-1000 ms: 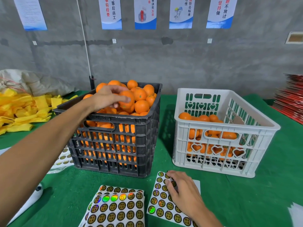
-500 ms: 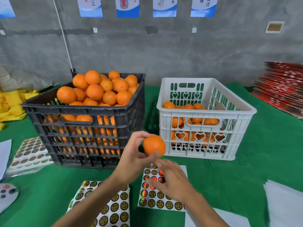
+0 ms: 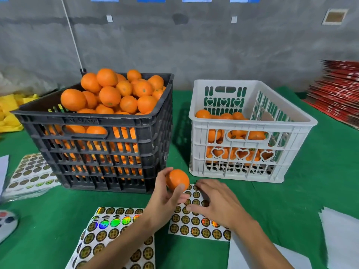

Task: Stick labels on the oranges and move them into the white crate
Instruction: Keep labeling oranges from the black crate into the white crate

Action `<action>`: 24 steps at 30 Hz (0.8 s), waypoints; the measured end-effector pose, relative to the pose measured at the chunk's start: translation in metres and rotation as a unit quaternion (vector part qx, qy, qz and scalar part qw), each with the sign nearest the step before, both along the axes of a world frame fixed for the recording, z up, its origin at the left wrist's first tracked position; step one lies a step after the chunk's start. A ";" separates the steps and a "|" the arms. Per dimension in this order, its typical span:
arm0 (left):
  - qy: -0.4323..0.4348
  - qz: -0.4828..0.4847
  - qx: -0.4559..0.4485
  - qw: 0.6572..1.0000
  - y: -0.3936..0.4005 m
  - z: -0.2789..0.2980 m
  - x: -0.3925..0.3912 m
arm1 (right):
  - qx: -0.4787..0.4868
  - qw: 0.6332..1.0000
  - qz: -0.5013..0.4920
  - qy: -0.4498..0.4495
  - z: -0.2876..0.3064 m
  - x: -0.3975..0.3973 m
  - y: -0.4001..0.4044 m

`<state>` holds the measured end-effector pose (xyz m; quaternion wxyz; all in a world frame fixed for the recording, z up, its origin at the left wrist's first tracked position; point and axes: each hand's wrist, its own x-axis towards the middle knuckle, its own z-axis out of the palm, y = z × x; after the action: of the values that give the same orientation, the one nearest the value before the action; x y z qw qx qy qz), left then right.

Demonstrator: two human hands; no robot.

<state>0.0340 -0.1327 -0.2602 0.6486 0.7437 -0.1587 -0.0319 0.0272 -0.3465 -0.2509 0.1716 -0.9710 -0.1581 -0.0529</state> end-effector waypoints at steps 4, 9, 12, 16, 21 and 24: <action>-0.027 0.011 0.017 0.999 -0.002 -0.003 -0.002 | 0.033 0.999 -0.005 -0.011 -0.008 0.001 -0.001; -0.069 0.015 0.064 0.995 -0.002 -0.003 -0.005 | 0.060 0.997 -0.007 -0.040 -0.010 0.004 0.002; -0.084 0.026 0.079 0.993 -0.003 -0.002 -0.005 | 0.066 0.997 0.000 -0.051 -0.010 0.004 0.002; -0.073 0.043 0.075 0.994 -0.003 -0.002 -0.005 | 0.043 0.998 -0.019 -0.032 -0.009 0.004 -0.002; -0.056 0.041 0.057 0.996 -0.002 0.000 -0.005 | 0.043 0.999 -0.008 0.011 -0.009 0.006 -0.011; -0.068 0.035 0.074 0.994 -0.004 -0.001 -0.006 | 0.066 0.997 -0.011 -0.025 -0.010 0.006 -0.008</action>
<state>0.0281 -0.1363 -0.2611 0.5799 0.7955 -0.1735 0.0302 0.0335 -0.3546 -0.2607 0.2309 -0.9576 -0.1474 -0.0896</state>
